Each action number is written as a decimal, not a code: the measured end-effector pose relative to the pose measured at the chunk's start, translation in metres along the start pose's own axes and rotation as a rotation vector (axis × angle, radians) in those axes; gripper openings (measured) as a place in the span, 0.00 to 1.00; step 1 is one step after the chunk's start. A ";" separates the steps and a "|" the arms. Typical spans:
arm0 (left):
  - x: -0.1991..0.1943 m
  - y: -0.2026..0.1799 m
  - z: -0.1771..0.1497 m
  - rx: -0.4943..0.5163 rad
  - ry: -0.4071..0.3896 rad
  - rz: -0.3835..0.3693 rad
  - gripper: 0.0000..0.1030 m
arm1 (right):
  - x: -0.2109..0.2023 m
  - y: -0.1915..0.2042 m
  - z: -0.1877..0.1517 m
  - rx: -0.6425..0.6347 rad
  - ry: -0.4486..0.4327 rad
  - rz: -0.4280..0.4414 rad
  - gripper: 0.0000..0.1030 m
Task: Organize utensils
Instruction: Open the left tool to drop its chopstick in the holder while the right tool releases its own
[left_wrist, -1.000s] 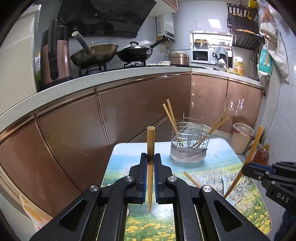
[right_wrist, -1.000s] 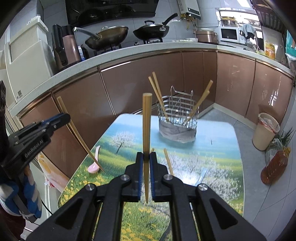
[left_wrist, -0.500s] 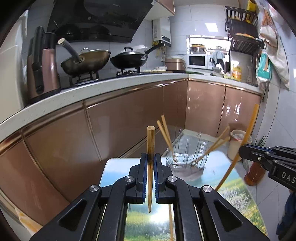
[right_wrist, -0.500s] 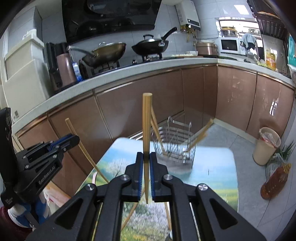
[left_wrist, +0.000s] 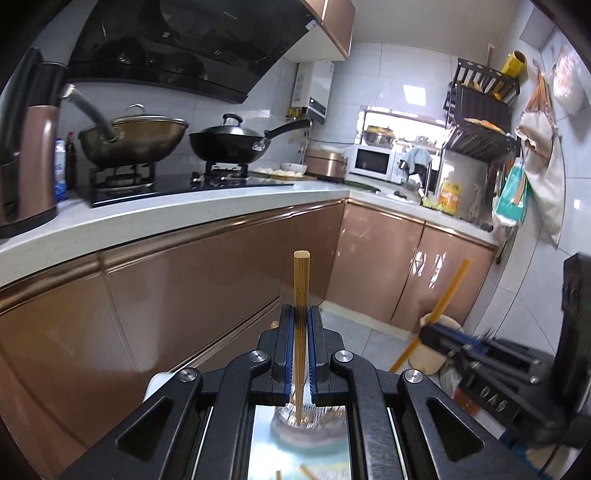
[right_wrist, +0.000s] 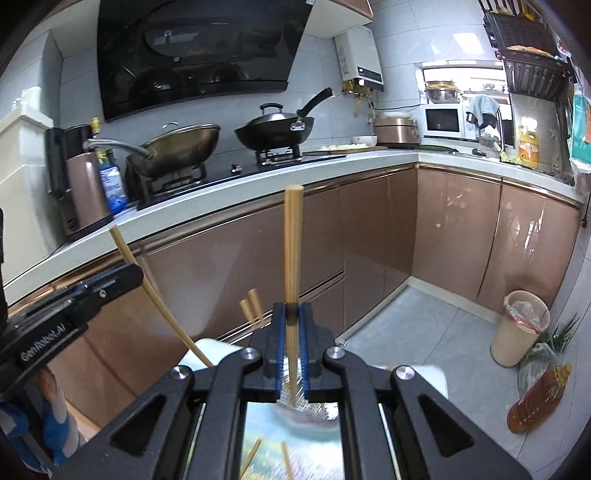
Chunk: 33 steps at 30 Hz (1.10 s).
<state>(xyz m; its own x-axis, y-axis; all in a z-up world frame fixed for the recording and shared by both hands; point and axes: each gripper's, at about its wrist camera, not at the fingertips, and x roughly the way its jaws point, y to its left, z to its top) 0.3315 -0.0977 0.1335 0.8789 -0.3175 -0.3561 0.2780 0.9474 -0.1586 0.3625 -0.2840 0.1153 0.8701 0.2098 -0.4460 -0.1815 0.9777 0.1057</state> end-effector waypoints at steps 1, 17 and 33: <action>0.006 -0.001 0.001 -0.002 -0.003 -0.003 0.06 | 0.008 -0.003 0.000 -0.004 0.002 -0.007 0.06; 0.123 0.004 -0.056 -0.029 0.145 0.031 0.06 | 0.091 -0.022 -0.055 -0.014 0.111 -0.048 0.06; 0.106 0.005 -0.068 0.017 0.196 0.048 0.18 | 0.072 -0.027 -0.068 0.013 0.154 -0.064 0.10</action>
<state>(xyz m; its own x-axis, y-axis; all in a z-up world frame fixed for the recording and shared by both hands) 0.3998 -0.1296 0.0326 0.7994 -0.2721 -0.5356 0.2453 0.9617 -0.1225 0.3986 -0.2943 0.0205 0.7989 0.1476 -0.5830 -0.1214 0.9890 0.0841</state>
